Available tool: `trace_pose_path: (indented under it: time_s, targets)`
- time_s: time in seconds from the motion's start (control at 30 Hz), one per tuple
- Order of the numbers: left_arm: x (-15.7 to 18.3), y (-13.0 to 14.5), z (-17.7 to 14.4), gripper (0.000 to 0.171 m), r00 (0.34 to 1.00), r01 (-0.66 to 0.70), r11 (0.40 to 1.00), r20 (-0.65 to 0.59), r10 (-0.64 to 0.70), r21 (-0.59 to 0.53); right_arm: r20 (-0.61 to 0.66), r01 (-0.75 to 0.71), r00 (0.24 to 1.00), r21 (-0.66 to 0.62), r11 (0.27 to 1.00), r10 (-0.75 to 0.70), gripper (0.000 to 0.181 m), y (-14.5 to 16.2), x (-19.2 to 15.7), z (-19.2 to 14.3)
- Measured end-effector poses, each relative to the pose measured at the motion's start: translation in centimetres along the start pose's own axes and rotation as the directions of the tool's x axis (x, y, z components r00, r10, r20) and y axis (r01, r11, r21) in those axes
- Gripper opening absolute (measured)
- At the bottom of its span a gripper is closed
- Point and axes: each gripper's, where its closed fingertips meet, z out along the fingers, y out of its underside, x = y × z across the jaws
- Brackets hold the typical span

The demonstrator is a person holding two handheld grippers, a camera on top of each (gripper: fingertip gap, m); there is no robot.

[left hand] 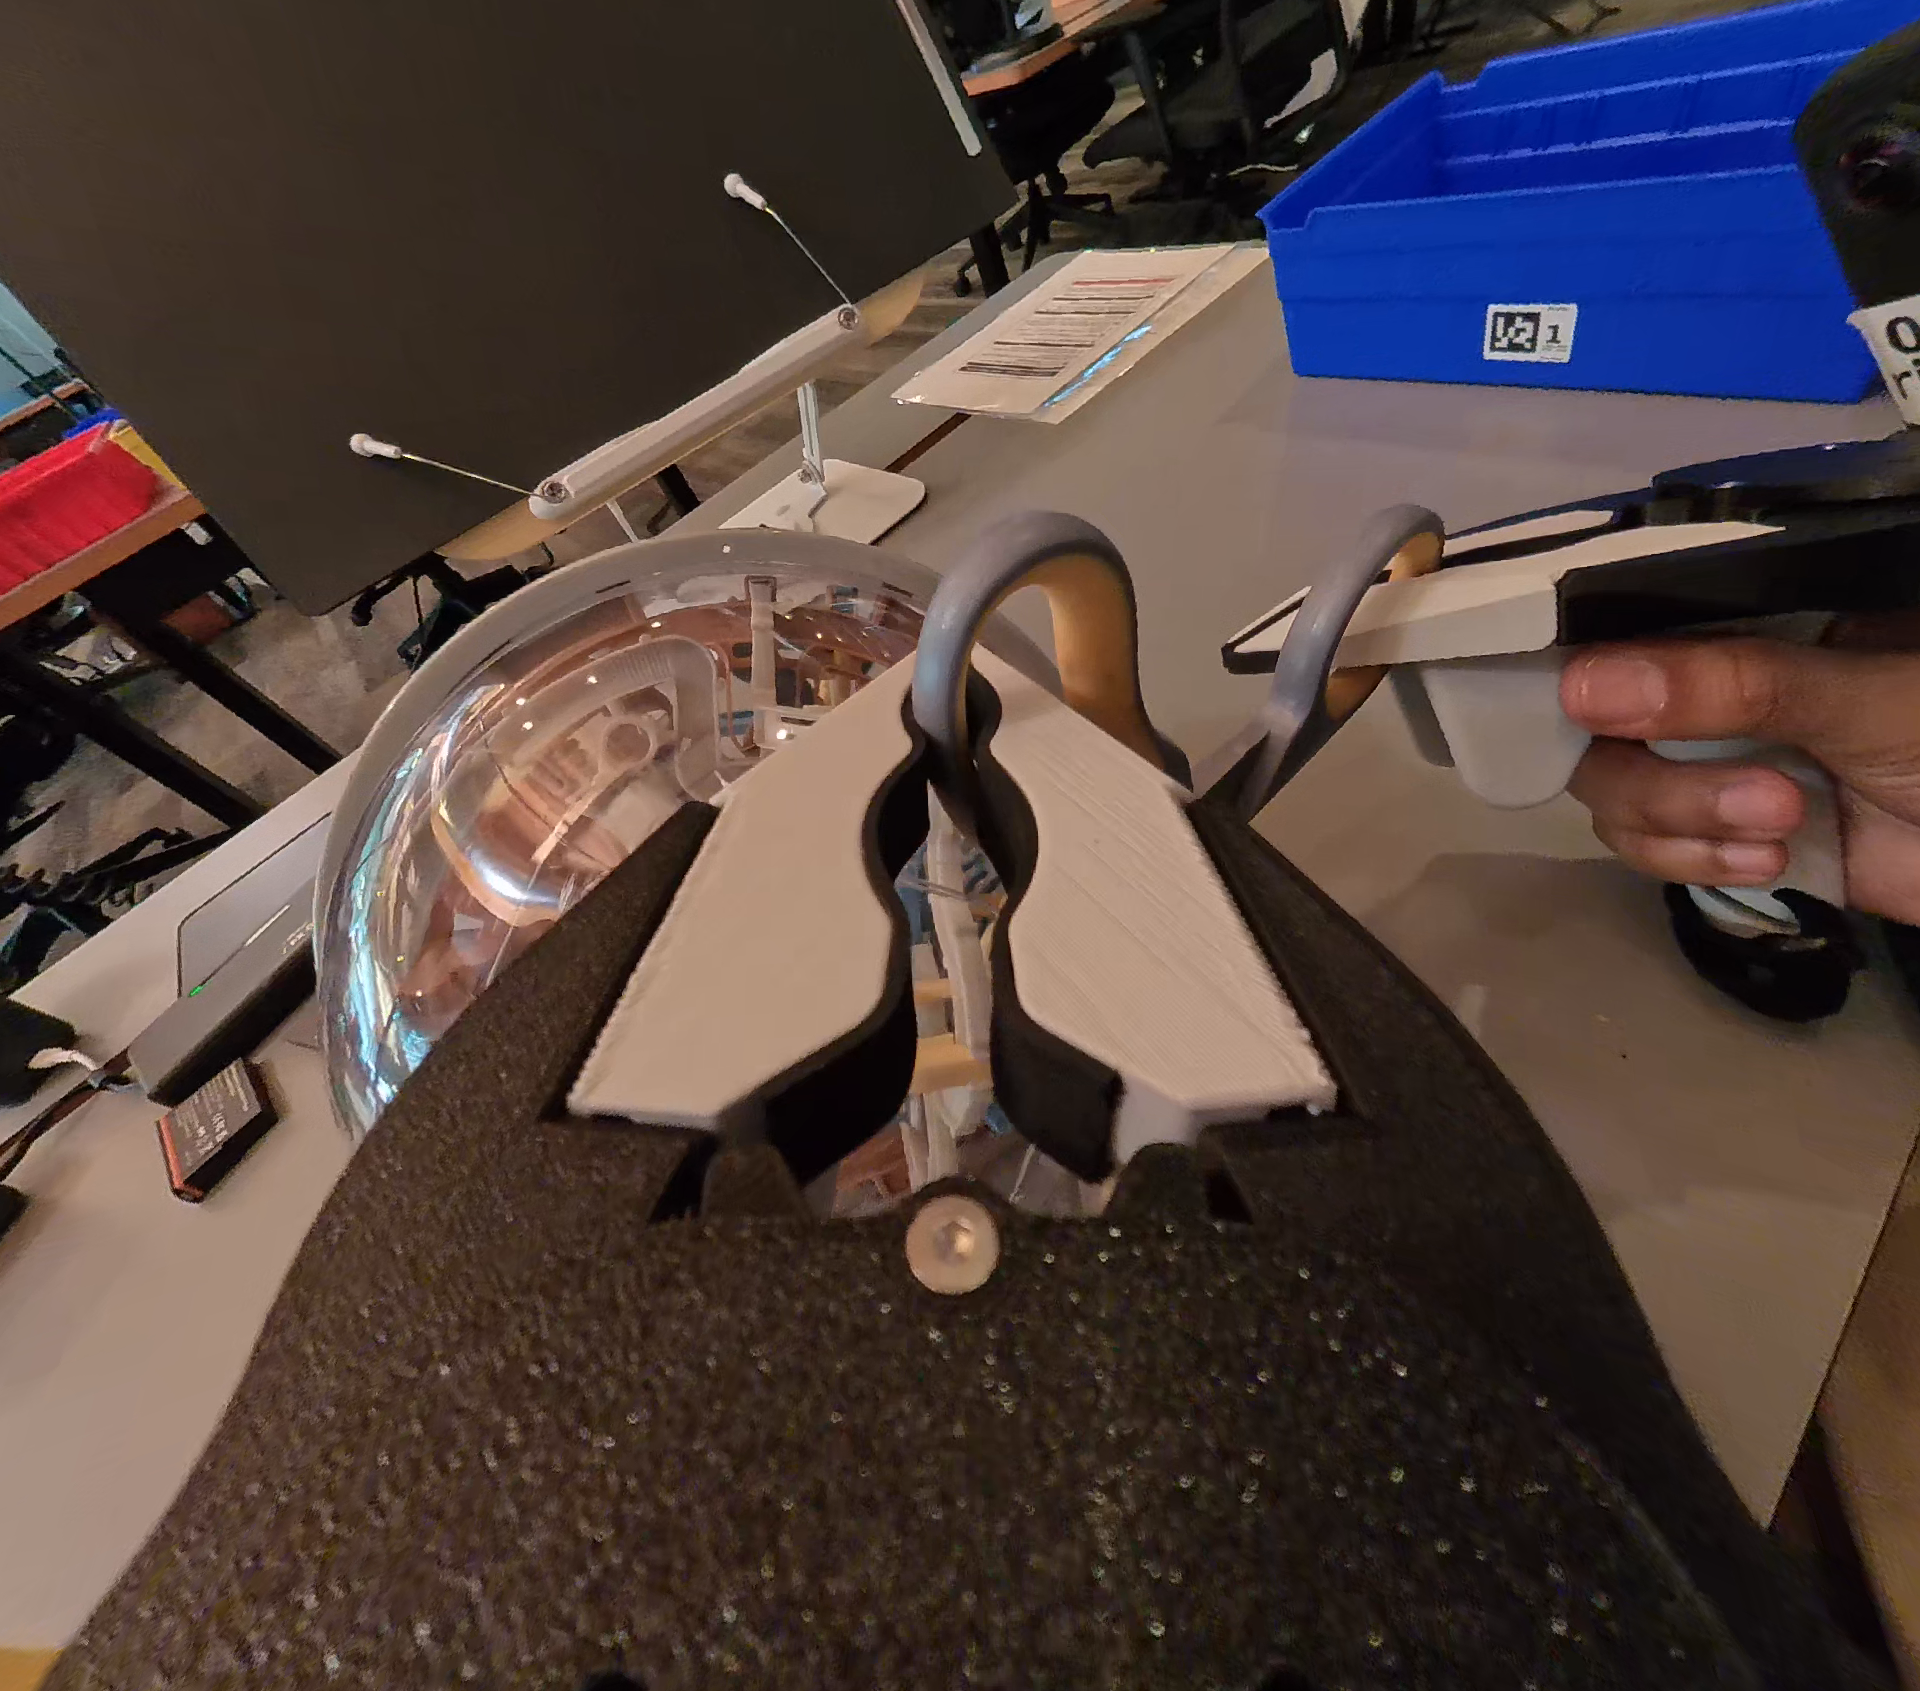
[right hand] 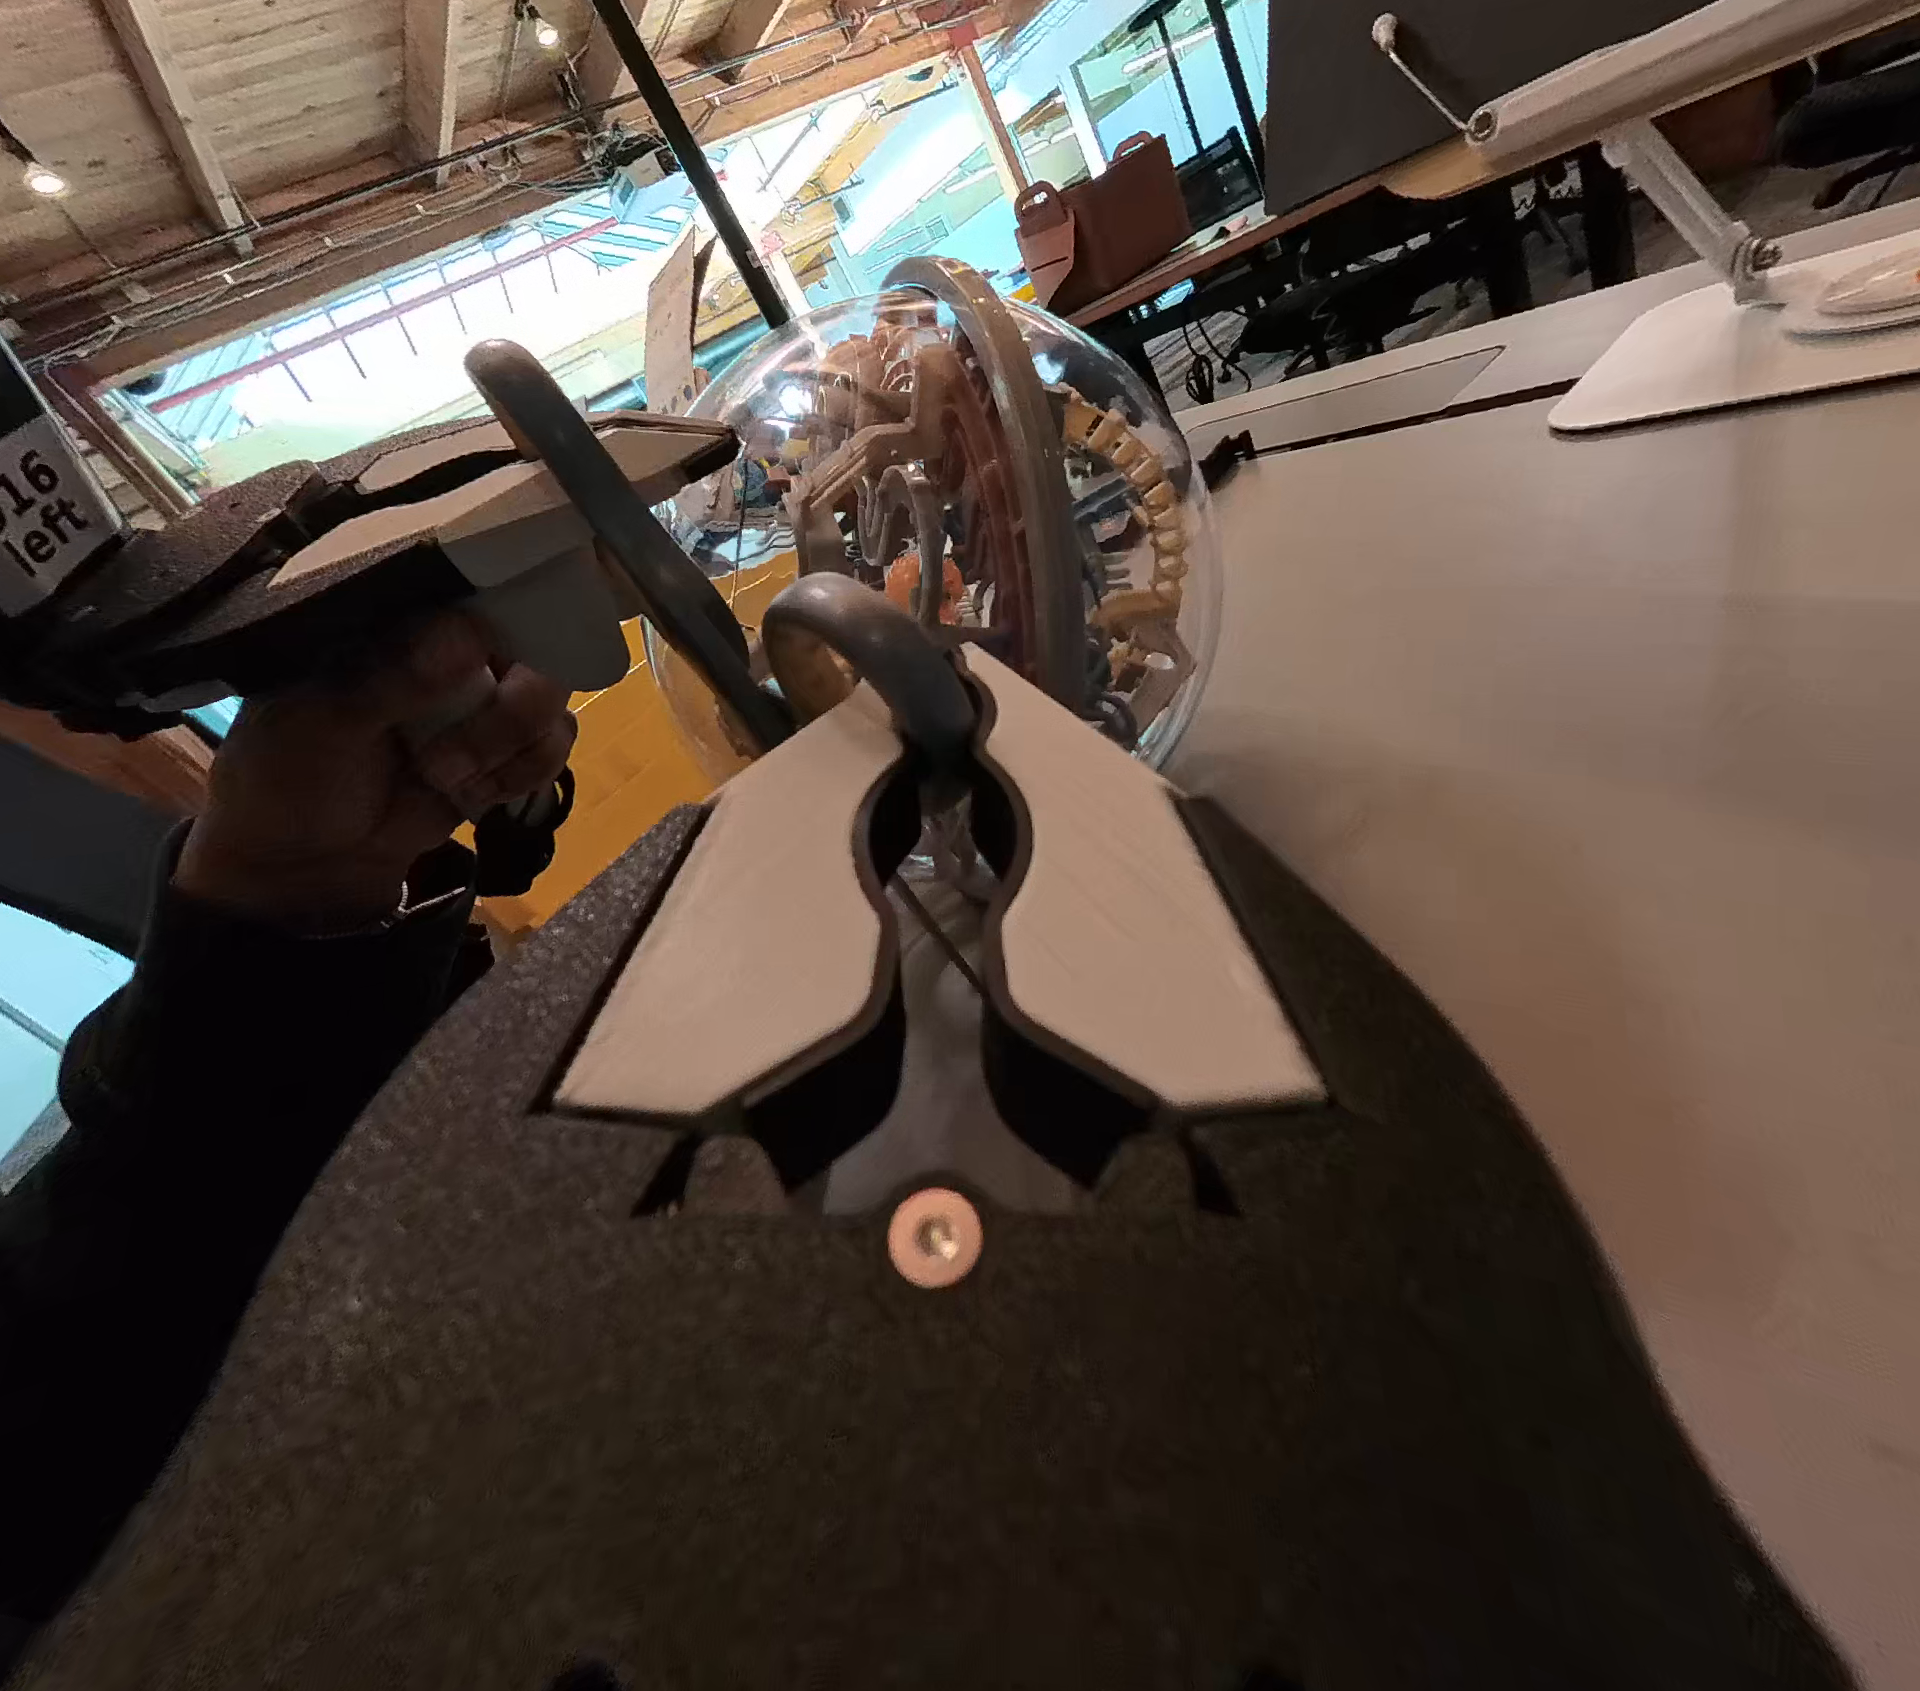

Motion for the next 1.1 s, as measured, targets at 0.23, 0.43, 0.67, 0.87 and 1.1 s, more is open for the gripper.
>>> trace_pose_path:
  time_s: [0.23, 0.43, 0.67, 0.87, 1.1]
  targets:
    - [1.5, -0.1, 0.3, 0.0, 0.998, 0.035, 0.999, -0.06, -0.036, -0.008, 0.037, 0.07, 0.997, -0.015, 0.997, -0.069, 0.0, 0.2, -1.8, 0.5]
    - [1.2, 0.1, 0.1, 0.0, 0.995, 0.062, 0.997, -0.071, -0.064, -0.035, 0.036, 0.045, 0.998, 0.017, 0.999, -0.045, 0.0, -0.2, -2.1, 0.8]
    - [0.6, -0.8, -0.8, 0.0, 0.991, 0.112, 0.994, -0.067, -0.112, -0.005, 0.051, 0.056, 0.997, 0.043, 0.997, -0.059, 0.0, -2.1, -3.2, 1.4]
    - [0.5, -0.8, -0.9, 0.0, 0.991, 0.118, 0.993, -0.064, -0.119, -0.016, 0.048, 0.051, 0.997, 0.028, 0.998, -0.053, 0.0, -2.2, -3.2, 1.6]
    - [0.9, -0.7, -0.5, 0.0, 0.993, 0.094, 0.995, -0.063, -0.096, -0.039, 0.086, 0.032, 0.996, -0.008, 0.999, -0.031, 0.0, -1.9, -3.1, 1.4]
